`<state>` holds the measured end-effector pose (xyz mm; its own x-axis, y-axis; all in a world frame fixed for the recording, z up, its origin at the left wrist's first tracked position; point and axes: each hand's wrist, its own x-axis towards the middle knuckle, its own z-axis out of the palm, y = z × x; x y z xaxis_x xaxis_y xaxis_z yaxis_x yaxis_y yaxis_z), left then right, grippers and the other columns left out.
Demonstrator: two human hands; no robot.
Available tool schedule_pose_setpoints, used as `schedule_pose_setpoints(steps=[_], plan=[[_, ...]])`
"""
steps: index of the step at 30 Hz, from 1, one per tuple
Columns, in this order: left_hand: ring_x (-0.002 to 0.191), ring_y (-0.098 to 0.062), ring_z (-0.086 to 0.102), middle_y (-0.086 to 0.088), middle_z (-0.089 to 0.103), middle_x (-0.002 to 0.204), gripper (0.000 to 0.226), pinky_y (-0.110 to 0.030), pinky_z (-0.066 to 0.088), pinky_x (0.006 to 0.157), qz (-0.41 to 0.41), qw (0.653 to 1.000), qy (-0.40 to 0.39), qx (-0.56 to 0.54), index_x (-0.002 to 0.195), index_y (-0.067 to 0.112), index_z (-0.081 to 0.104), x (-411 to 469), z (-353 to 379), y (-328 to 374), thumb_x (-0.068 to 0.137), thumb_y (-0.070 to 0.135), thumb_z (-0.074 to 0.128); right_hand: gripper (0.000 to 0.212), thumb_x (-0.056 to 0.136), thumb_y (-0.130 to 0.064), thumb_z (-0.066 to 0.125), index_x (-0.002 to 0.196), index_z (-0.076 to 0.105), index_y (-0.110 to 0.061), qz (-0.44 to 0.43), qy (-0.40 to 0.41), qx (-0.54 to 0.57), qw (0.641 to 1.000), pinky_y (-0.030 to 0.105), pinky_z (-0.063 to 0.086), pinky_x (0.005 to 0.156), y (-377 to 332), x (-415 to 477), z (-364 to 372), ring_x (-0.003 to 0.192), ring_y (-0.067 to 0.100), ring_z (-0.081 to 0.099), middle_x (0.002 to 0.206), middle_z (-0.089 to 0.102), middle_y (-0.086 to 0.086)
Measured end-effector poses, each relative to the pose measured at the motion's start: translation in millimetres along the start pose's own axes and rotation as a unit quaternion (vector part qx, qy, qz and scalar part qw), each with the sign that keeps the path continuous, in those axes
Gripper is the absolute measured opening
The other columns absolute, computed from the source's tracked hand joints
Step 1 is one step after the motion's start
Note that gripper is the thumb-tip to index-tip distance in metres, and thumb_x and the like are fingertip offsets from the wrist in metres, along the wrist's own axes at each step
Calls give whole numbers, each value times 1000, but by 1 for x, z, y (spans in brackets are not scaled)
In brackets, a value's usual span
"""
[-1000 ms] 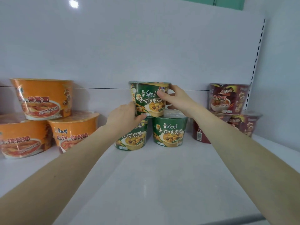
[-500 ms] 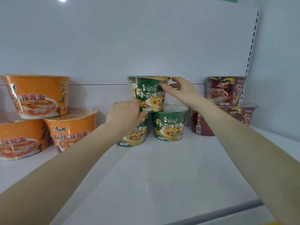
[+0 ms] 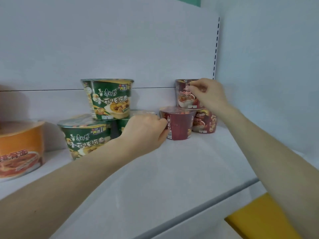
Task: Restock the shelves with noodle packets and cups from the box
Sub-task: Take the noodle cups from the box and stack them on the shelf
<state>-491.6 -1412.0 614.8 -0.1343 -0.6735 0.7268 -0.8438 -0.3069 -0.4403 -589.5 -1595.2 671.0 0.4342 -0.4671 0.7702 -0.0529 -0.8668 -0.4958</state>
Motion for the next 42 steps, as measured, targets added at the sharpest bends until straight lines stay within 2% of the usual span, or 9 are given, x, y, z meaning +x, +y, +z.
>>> schedule_pose_setpoints(steps=[6, 9, 12, 16, 20, 25, 30, 38, 42], plan=[[40, -26, 55, -5, 55, 47, 27, -22, 32, 36, -11, 999, -38, -34, 54, 10, 53, 33, 35, 24, 70, 24, 71, 25, 89, -22, 58, 110, 64, -11, 39, 0, -17, 999, 20, 40, 90, 55, 16, -34, 103, 14, 57, 111, 65, 2], [84, -33, 65, -13, 68, 89, 22, -36, 48, 57, -63, 995, -71, -35, 90, 7, 65, 55, 43, 37, 86, 28, 60, 41, 89, -30, 58, 126, 53, -12, 52, -27, -30, 998, 25, 36, 97, 79, 34, -42, 120, 18, 49, 130, 54, 3], [115, -24, 49, -5, 55, 124, 41, -33, 41, 73, -108, 986, -124, 18, 125, 13, 47, 75, 59, 43, 96, 40, 38, 61, 86, -36, 62, 138, 38, -16, 52, -80, -13, 995, 34, 32, 108, 97, 54, -42, 132, 20, 38, 145, 39, 1], [114, -24, 49, -4, 55, 123, 48, -34, 43, 74, -149, 977, -151, 35, 127, 15, 46, 92, 81, 44, 93, 48, 38, 82, 77, -46, 68, 144, 26, -24, 75, -146, 48, 985, 41, 29, 112, 113, 74, -28, 136, 23, 31, 152, 26, 0], [105, -25, 55, -4, 60, 114, 55, -33, 45, 69, -160, 975, -147, 47, 128, 17, 49, 101, 101, 49, 88, 55, 44, 76, 76, -39, 71, 139, 32, -20, 60, -153, 138, 977, 26, 37, 99, 122, 82, -13, 115, 10, 45, 140, 41, 2], [55, -32, 61, -12, 62, 63, 27, -25, 37, 40, -95, 990, -101, 15, 79, 7, 68, 100, 109, 41, 67, 28, 80, 61, 69, -39, 77, 118, 46, -20, 58, -111, 195, 973, 35, 51, 92, 135, 88, -6, 97, 6, 55, 101, 52, -14], [97, -33, 57, -13, 62, 107, 24, -35, 42, 74, -171, 968, -133, -122, 113, 7, 58, 86, 101, 29, 90, 14, 55, 53, 70, -34, 78, 111, 46, -22, 58, -83, 249, 963, 28, 53, 79, 137, 92, -7, 97, 11, 60, 101, 55, -12], [106, -24, 48, -8, 51, 113, 52, -34, 43, 84, -200, 953, -197, -115, 134, 24, 42, 102, 96, 43, 88, 46, 52, 59, 70, -34, 78, 118, 48, -17, 52, -69, 239, 967, 26, 53, 79, 130, 89, -5, 94, 7, 59, 104, 55, -9], [108, -29, 50, -14, 53, 116, 40, -34, 40, 90, -172, 954, -201, -145, 134, 22, 48, 99, 105, 35, 94, 23, 50, 59, 70, -34, 78, 118, 48, -17, 55, -70, 239, 967, 30, 53, 83, 128, 89, -2, 96, 8, 58, 104, 55, -9]])
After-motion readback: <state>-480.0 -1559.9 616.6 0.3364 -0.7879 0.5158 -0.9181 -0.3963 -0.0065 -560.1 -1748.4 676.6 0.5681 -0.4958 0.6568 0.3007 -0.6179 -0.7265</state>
